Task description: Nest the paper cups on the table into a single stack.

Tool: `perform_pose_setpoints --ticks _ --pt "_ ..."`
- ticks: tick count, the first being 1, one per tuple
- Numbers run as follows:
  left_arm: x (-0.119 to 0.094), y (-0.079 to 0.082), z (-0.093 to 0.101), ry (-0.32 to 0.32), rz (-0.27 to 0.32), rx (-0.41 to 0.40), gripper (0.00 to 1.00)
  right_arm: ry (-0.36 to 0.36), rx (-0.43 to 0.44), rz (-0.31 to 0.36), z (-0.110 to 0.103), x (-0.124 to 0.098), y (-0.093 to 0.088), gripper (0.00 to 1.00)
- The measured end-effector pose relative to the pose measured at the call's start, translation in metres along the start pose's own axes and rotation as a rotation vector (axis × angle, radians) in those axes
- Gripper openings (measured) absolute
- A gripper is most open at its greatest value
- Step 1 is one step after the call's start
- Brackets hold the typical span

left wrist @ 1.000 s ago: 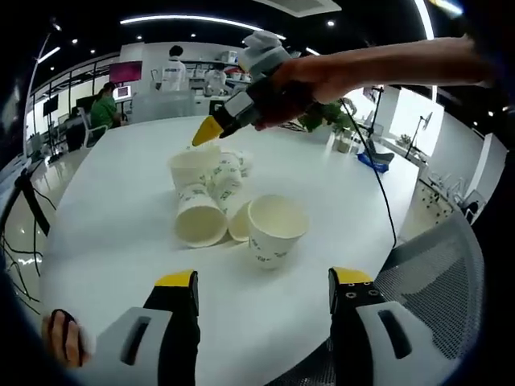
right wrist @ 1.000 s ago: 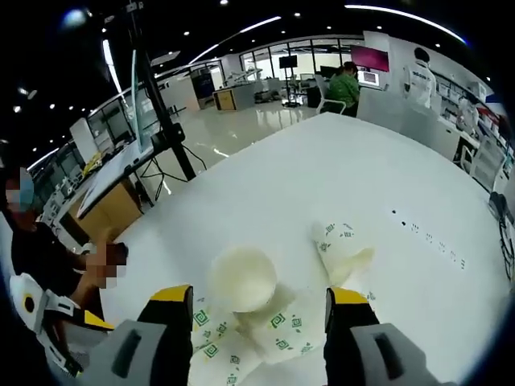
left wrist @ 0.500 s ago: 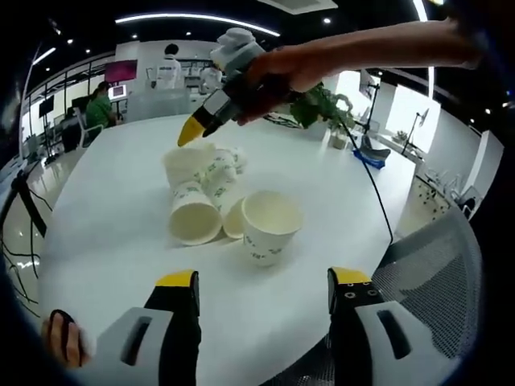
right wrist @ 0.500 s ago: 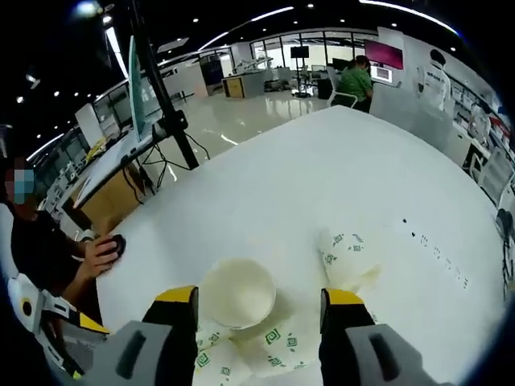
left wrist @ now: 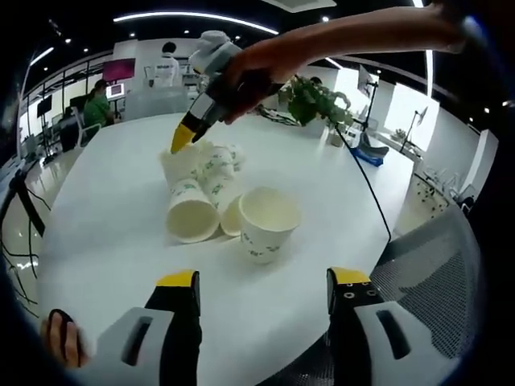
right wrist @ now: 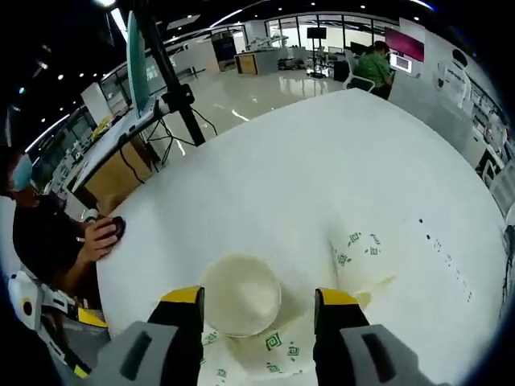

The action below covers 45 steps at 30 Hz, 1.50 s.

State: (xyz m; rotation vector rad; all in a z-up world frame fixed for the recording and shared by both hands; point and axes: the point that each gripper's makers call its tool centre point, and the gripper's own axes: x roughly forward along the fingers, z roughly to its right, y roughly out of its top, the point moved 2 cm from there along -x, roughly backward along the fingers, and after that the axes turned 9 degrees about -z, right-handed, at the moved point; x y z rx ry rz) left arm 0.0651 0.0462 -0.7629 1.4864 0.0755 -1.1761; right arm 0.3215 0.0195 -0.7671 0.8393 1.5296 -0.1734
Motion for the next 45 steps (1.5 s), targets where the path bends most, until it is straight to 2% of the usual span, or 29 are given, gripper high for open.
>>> perform_pose_setpoints --ticks 4,11,15,19,25,39,45 --pt "0.001 -0.001 0.0 -0.001 -0.004 -0.001 0.62 -0.007 0.001 -0.031 -0.003 0.004 -0.005 0.48" --pt "0.002 -0.004 0.0 -0.001 -0.015 0.002 0.6 -0.016 0.066 -0.056 0.0 0.022 -0.006 0.41" --pt "0.002 -0.005 0.001 -0.003 -0.024 0.007 0.6 -0.03 0.095 -0.062 0.003 0.027 -0.006 0.29" --pt "0.002 -0.006 0.002 -0.006 -0.033 0.012 0.58 -0.048 0.082 -0.076 0.003 0.03 -0.009 0.16" --pt "0.001 -0.007 0.002 -0.003 -0.036 0.011 0.58 -0.067 0.101 -0.062 0.01 0.031 -0.005 0.0" --pt "0.001 -0.007 0.004 -0.004 -0.04 0.025 0.59 -0.087 0.133 -0.023 0.016 0.024 0.002 0.0" --pt "0.002 -0.006 0.006 -0.009 -0.037 0.029 0.59 -0.105 0.133 0.002 0.015 0.004 0.001 0.0"
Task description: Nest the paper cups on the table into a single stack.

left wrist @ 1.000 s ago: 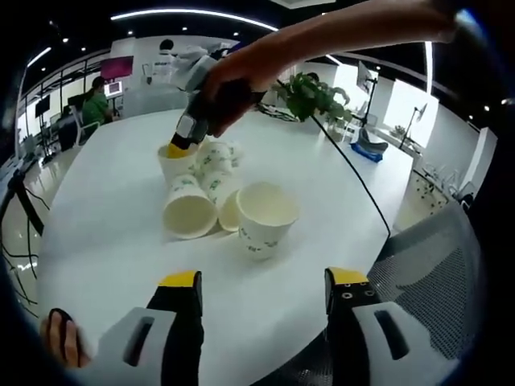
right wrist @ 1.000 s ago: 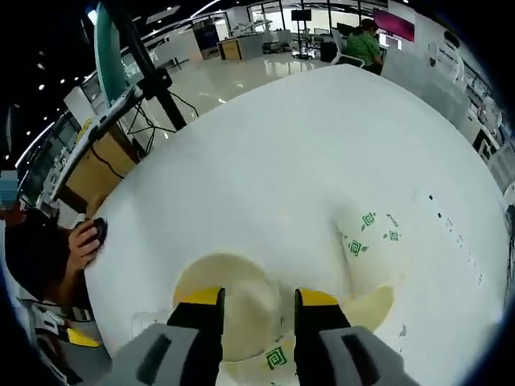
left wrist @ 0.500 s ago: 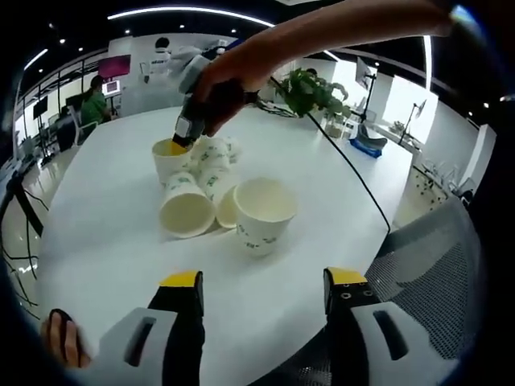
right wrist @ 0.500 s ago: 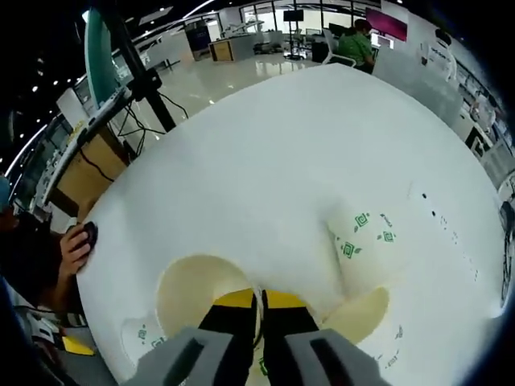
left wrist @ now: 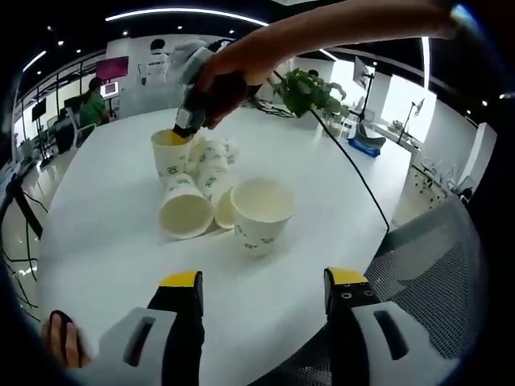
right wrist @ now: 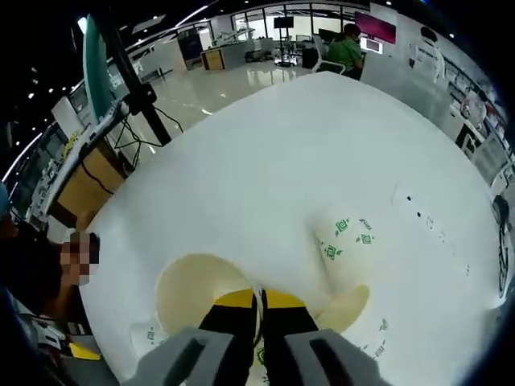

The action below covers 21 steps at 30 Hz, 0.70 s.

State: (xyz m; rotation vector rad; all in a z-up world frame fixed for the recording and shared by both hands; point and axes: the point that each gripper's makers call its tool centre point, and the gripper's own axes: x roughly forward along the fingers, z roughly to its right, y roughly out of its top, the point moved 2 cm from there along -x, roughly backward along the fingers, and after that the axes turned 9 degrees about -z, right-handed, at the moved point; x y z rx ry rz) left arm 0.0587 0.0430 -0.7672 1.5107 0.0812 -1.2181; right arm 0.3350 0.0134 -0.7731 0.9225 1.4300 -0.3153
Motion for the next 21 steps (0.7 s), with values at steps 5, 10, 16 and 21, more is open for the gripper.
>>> perform_pose_setpoints --ticks 5,10,16,21 --pt "0.003 -0.001 0.005 -0.011 -0.009 0.031 0.59 -0.012 -0.009 0.03 -0.001 -0.017 0.001 0.0" --pt "0.005 -0.003 0.012 -0.023 -0.019 0.074 0.6 -0.027 -0.024 0.05 -0.001 -0.035 -0.002 0.0" --pt "0.006 -0.006 0.028 -0.043 -0.033 0.184 0.6 -0.046 -0.027 0.078 -0.004 -0.057 -0.006 0.0" --pt "0.007 -0.01 0.04 -0.048 -0.049 0.29 0.6 -0.054 -0.031 0.105 -0.006 -0.069 -0.004 0.0"
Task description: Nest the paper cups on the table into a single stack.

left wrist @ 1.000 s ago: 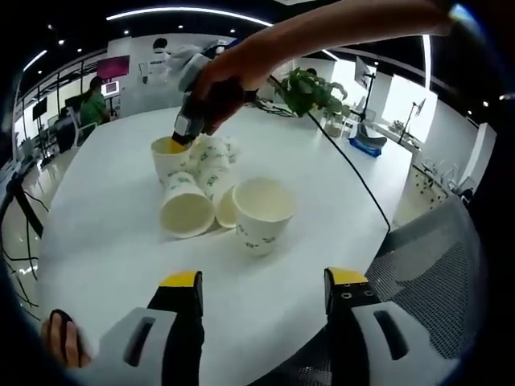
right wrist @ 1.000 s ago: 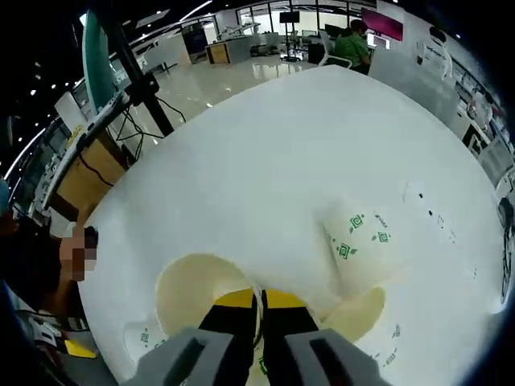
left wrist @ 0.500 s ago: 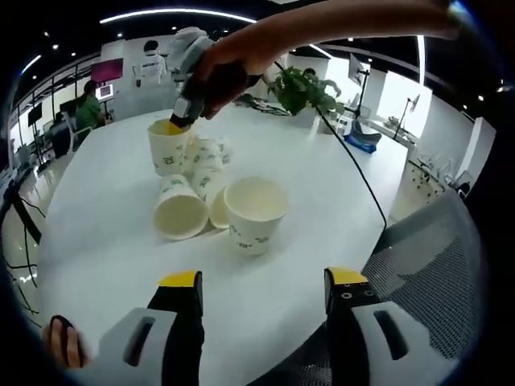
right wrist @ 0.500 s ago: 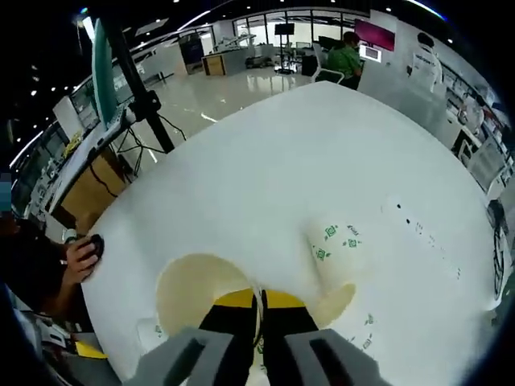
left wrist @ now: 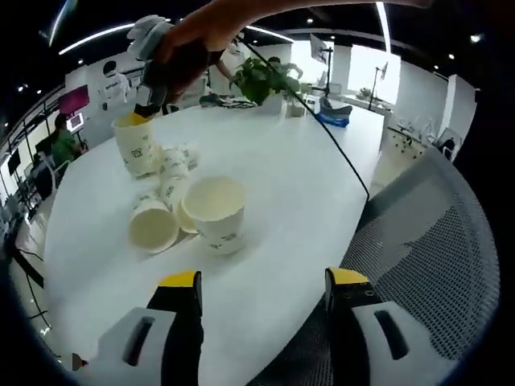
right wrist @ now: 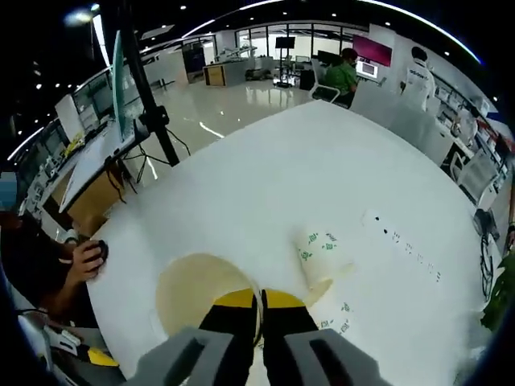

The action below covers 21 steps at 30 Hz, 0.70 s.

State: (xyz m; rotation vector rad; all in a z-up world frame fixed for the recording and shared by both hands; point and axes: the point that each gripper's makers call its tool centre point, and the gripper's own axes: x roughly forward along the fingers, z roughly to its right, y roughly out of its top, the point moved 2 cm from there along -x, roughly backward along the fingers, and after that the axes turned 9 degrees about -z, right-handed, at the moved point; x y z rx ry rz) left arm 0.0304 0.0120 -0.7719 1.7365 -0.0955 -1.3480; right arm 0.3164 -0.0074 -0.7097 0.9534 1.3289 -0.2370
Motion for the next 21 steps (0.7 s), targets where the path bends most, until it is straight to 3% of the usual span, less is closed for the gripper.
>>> perform_pose_setpoints --ticks 6,12,21 --pt "-0.003 0.001 0.003 -0.009 0.007 0.002 0.61 -0.002 -0.004 -0.003 -0.002 -0.009 -0.004 0.0" --pt "-0.012 0.004 -0.003 0.006 0.053 -0.083 0.62 0.009 -0.019 -0.013 -0.015 -0.029 -0.01 0.0" --pt "-0.021 -0.001 -0.013 0.081 0.076 -0.15 0.63 0.07 -0.082 -0.041 -0.036 -0.05 -0.015 0.0"
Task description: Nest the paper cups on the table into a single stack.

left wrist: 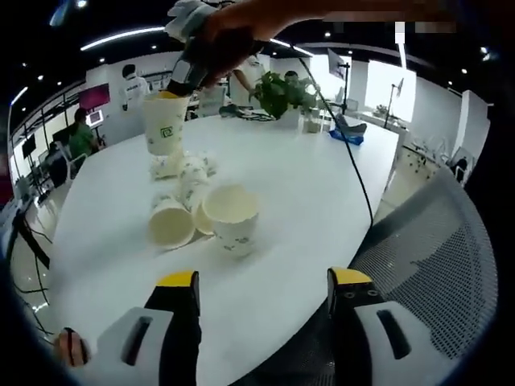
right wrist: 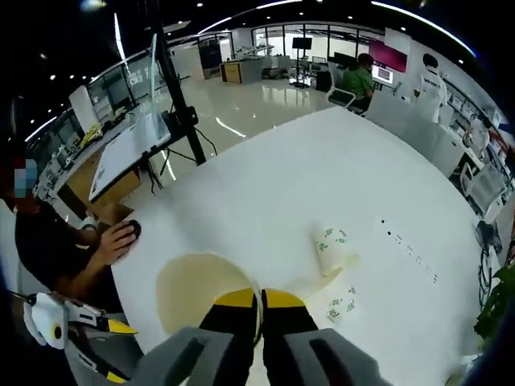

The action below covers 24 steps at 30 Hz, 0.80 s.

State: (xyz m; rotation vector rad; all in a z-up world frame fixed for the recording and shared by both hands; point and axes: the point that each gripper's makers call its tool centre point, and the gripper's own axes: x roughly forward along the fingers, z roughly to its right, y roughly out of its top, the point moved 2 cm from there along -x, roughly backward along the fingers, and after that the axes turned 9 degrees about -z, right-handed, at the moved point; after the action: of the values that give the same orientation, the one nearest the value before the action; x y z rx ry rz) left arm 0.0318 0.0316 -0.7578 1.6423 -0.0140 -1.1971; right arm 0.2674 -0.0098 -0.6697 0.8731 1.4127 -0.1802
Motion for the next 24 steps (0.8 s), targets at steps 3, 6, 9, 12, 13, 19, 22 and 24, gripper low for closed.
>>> perform_pose_setpoints --ticks 3,6,9,12,13,19,22,24 --pt "-0.005 0.001 -0.004 0.024 0.015 -0.028 0.63 0.024 -0.027 -0.029 -0.019 -0.007 -0.016 0.0" --pt "-0.007 0.001 -0.009 0.046 0.021 -0.043 0.63 0.046 -0.035 -0.052 -0.026 -0.008 -0.025 0.0" --pt "-0.008 0.002 -0.011 0.052 0.029 -0.058 0.64 0.06 -0.051 -0.082 -0.037 -0.008 -0.04 0.0" --pt "-0.009 0.002 -0.013 0.057 0.028 -0.066 0.64 0.079 -0.061 -0.108 -0.046 -0.008 -0.056 0.0" --pt "-0.009 0.002 -0.013 0.058 0.029 -0.068 0.64 0.084 -0.064 -0.122 -0.048 -0.007 -0.061 0.0" --pt "-0.011 0.002 -0.014 0.064 0.033 -0.08 0.64 0.094 -0.08 -0.162 -0.062 -0.01 -0.085 0.0" --pt "-0.009 0.001 -0.017 0.07 0.029 -0.089 0.64 0.096 -0.095 -0.183 -0.062 -0.008 -0.093 0.0" --pt "-0.009 0.001 -0.017 0.069 0.028 -0.092 0.64 0.099 -0.092 -0.192 -0.066 -0.005 -0.098 0.0"
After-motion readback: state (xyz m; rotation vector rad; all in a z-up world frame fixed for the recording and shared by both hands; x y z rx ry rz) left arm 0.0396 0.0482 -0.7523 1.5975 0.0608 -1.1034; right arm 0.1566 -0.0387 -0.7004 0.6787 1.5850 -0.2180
